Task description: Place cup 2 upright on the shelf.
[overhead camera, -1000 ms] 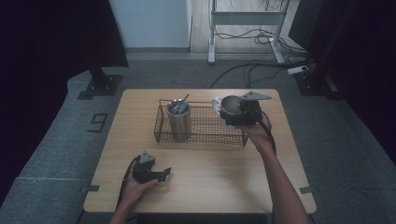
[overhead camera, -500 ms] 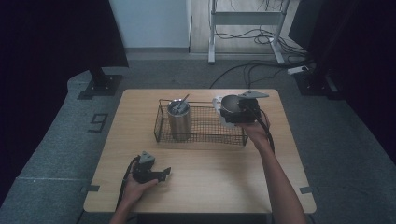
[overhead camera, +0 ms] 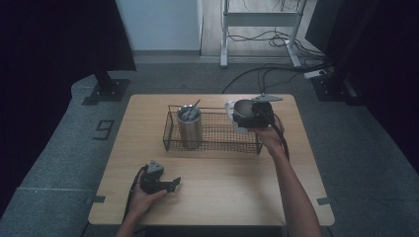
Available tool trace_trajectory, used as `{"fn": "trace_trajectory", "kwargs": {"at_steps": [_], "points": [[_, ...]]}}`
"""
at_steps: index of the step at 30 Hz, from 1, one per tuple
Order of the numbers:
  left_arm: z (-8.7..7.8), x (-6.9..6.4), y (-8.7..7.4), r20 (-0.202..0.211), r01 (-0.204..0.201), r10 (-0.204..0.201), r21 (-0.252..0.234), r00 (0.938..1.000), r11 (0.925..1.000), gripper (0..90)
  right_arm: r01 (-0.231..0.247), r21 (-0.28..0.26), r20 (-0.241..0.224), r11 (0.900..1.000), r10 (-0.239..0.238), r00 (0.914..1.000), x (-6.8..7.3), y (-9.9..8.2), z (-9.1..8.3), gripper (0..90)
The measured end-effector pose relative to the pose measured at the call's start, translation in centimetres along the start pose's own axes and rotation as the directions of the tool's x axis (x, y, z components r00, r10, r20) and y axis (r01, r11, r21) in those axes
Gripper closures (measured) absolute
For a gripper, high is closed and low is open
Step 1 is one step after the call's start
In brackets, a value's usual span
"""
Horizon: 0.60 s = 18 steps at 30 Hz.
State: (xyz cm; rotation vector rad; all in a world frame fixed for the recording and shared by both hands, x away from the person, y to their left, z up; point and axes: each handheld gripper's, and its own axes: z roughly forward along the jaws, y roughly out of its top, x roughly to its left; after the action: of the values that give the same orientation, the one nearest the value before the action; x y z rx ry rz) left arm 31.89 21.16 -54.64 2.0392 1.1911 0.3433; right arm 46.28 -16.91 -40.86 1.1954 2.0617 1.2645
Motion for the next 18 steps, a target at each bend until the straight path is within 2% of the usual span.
{"fn": "trace_trajectory", "kwargs": {"at_steps": [18], "points": [[0.0, 0.0, 0.0, 0.008, 0.003, -0.003, -0.003, 1.0000, 1.0000, 14.7, 0.011, 0.025, 0.002, 0.9996, -0.011, 0.9999, -0.4, -0.8, 1.8, 6.6]]}}
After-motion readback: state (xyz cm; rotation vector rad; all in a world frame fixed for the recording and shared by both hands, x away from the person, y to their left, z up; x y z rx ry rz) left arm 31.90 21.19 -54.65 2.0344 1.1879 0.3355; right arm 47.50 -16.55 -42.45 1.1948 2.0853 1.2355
